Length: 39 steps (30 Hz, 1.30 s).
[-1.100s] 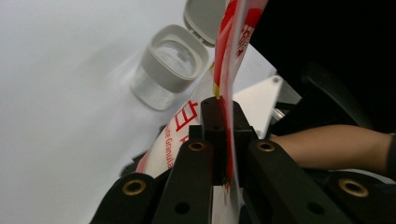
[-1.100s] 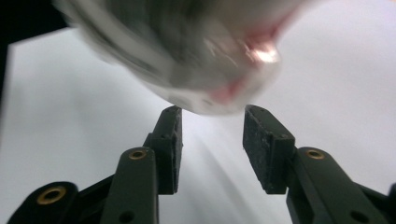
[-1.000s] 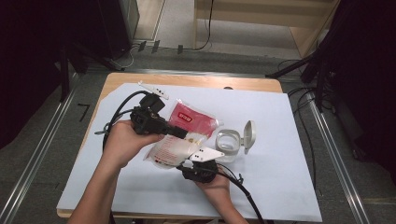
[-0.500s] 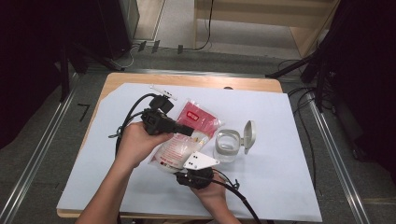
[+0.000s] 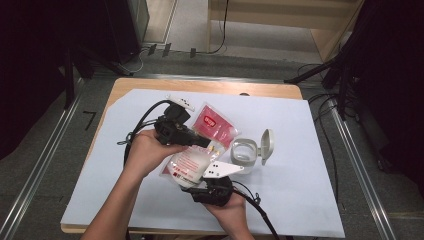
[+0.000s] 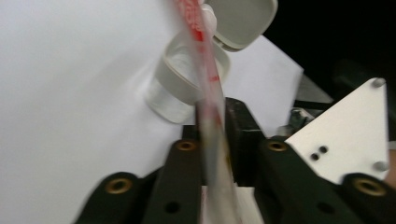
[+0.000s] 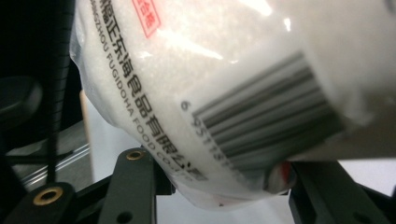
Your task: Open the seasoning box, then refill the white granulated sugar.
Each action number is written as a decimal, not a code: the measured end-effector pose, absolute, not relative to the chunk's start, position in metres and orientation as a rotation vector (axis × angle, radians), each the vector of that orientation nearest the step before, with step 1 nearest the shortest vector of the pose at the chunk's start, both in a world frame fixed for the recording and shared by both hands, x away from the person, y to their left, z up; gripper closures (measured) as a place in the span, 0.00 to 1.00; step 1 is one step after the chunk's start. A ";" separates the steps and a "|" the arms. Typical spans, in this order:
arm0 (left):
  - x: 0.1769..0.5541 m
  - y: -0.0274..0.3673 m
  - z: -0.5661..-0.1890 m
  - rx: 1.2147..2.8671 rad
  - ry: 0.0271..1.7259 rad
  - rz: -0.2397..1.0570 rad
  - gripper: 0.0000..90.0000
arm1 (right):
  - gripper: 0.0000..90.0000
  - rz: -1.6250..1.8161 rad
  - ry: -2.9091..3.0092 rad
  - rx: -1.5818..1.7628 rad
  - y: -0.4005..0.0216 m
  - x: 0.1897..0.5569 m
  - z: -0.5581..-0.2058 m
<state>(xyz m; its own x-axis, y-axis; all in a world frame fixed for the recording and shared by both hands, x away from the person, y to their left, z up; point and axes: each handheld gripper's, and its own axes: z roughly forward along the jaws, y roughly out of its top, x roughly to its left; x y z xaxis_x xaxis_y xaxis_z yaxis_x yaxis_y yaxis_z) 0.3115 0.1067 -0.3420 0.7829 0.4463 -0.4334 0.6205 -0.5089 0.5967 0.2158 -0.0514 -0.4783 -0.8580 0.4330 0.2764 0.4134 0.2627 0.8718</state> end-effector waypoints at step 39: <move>0.308 0.077 -0.336 2.237 0.878 -0.349 0.78 | 0.68 1.903 2.359 1.085 -0.051 0.207 -0.470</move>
